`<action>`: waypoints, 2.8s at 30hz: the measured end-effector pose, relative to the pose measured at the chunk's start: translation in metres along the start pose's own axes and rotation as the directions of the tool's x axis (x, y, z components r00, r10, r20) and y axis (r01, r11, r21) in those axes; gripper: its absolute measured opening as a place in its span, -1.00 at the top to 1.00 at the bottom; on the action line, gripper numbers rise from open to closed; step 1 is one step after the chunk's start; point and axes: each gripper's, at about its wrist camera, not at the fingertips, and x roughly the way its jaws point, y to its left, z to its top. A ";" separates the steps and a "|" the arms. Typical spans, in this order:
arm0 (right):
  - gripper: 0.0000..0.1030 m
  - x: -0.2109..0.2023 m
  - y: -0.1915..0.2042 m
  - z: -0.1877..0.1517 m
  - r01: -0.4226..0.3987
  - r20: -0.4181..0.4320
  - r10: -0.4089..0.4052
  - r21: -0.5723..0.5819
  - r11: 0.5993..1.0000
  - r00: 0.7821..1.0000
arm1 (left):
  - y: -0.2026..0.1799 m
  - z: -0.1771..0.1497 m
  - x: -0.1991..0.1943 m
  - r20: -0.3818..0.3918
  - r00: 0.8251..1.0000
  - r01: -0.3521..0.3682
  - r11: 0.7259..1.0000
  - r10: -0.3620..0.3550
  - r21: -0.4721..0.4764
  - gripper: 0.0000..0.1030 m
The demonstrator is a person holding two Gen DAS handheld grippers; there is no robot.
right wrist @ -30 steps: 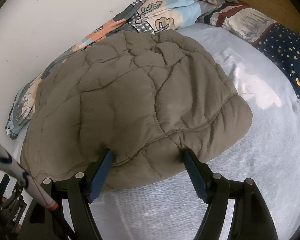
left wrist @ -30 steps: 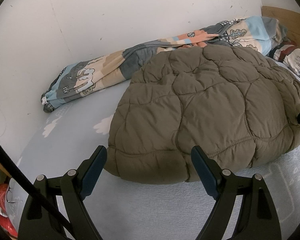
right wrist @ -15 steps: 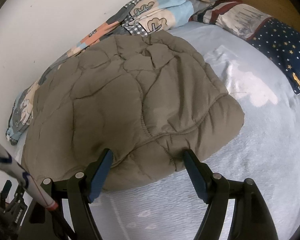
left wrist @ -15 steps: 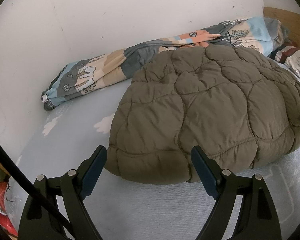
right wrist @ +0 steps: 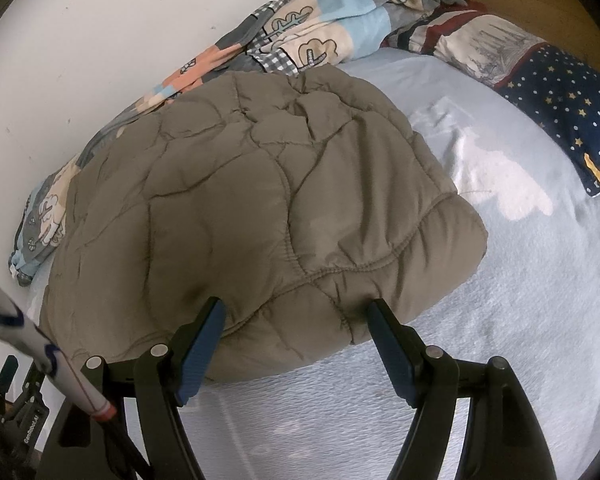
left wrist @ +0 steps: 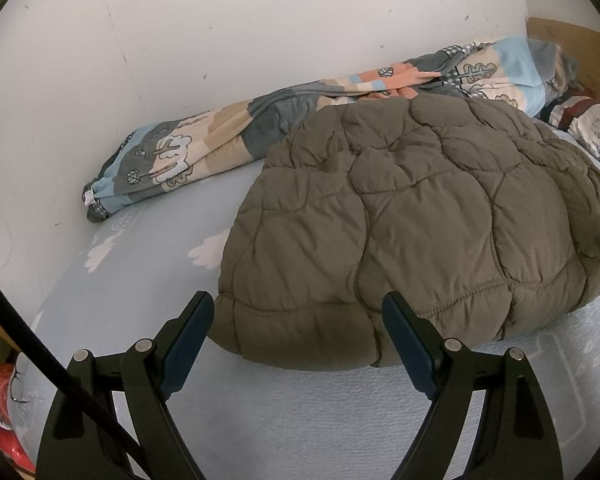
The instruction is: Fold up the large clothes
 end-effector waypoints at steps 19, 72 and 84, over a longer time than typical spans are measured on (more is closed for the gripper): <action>-0.52 -0.004 -0.022 0.002 -0.012 0.004 0.012 0.110 0.994 1.000 | 0.075 -0.006 0.033 -0.158 0.961 0.139 0.891 -0.227 -0.432 -0.66; 0.35 -0.026 0.001 0.034 0.212 0.238 -0.188 -0.080 0.974 0.953 | 0.070 0.040 0.021 0.002 0.985 0.161 0.908 -0.174 -0.387 0.07; 0.35 -0.118 0.006 0.016 0.188 0.285 -0.138 -0.157 0.970 0.948 | 0.095 0.028 -0.070 0.040 0.975 0.219 0.906 -0.220 -0.362 0.07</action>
